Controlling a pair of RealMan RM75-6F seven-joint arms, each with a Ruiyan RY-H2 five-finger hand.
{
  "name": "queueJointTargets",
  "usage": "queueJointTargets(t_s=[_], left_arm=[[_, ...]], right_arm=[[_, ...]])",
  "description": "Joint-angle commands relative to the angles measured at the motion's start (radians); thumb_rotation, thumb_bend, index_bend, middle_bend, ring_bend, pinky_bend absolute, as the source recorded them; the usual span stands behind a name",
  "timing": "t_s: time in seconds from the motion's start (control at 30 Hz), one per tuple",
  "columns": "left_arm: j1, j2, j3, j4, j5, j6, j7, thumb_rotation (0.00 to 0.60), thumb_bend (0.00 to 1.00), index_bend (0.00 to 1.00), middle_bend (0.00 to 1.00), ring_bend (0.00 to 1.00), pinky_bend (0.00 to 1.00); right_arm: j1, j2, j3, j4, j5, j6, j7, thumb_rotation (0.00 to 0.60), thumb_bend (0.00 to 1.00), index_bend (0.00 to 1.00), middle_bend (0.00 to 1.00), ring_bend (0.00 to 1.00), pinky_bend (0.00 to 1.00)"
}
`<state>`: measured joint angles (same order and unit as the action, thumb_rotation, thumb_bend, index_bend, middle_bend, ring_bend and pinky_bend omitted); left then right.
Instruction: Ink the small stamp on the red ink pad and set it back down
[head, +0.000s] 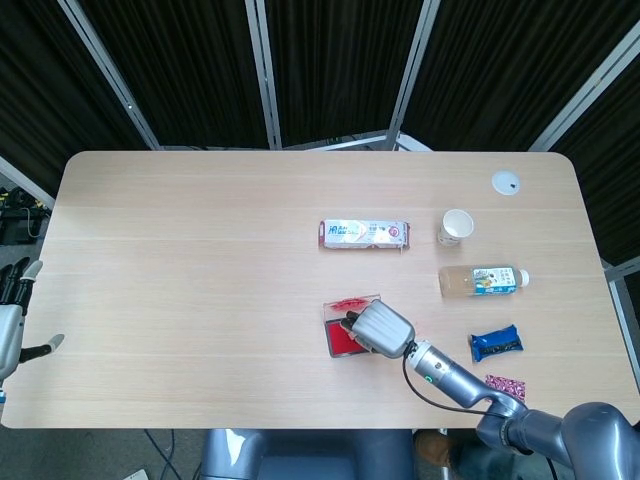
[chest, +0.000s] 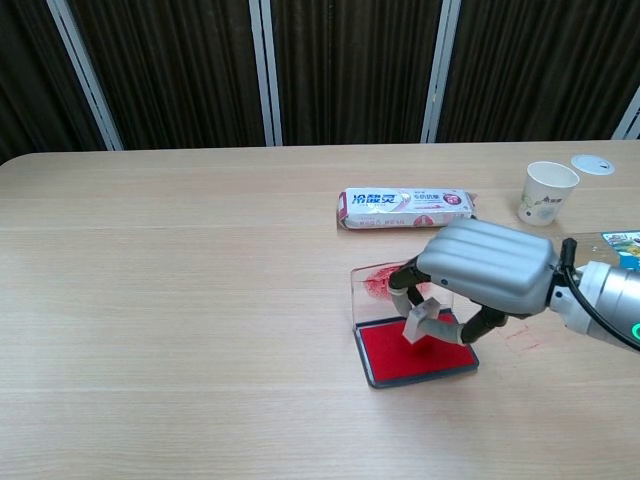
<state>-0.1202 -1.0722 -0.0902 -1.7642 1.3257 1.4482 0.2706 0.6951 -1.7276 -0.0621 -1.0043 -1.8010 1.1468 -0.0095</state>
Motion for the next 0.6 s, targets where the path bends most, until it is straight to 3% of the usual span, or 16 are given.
queueJointTargets(t_s=[0.03,0.6], left_arm=[[0.0,0.0,0.0,0.0,-0.001,0.0,0.0,0.6,0.0,0.0,0.0,0.0,0.0],[-0.002,0.006,0.0,-0.002,0.0,-0.001,-0.009,0.6,0.0,0.0,0.0,0.0,0.0]], right_arm=[[0.0,-0.006,-0.003,0.007,0.004,-0.003,0.003,0.6,0.52,0.54,0.56,0.81,1.0],[-0.002,-0.031,-0.026,0.055,0.015,-0.019,-0.002,0.6,0.52,0.55,0.57,0.81,1.0]])
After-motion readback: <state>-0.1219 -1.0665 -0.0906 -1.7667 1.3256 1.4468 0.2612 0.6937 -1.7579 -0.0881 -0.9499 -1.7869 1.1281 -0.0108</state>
